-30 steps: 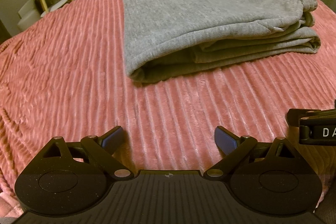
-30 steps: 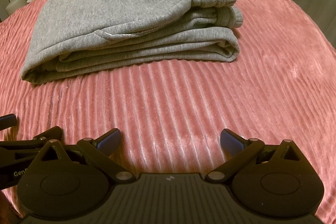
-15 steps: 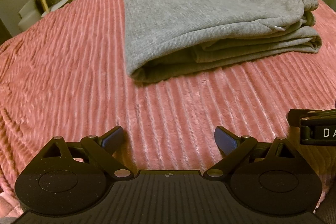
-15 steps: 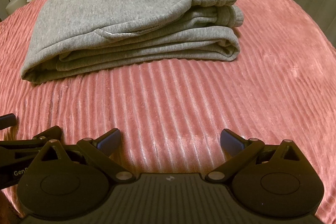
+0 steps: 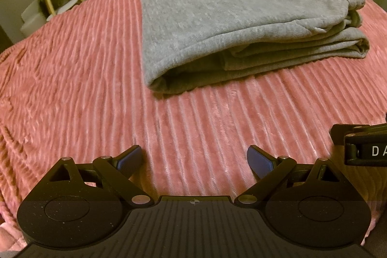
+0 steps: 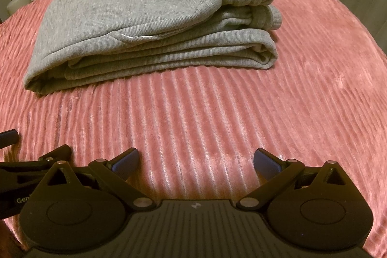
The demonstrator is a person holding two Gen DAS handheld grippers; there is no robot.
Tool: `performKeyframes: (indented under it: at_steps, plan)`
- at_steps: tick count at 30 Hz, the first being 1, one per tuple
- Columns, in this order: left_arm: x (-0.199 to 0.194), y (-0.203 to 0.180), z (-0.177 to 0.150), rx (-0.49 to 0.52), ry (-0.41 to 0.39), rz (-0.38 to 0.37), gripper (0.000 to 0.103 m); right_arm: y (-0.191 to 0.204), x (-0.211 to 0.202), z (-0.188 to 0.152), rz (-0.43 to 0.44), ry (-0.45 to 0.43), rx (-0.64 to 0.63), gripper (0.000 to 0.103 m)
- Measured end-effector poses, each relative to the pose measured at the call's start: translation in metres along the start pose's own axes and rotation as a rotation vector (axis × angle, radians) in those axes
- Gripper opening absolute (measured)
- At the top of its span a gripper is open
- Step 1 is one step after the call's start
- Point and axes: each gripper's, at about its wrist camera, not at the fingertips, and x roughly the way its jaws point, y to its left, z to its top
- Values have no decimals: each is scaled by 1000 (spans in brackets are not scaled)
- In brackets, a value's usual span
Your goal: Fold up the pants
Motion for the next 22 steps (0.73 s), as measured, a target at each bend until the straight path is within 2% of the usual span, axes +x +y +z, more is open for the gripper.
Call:
performKeyframes:
  at_steps: [22]
  plan:
    - [-2,-3,0,18,-13,-1,97,-1,2,1,2,9,-2,101]
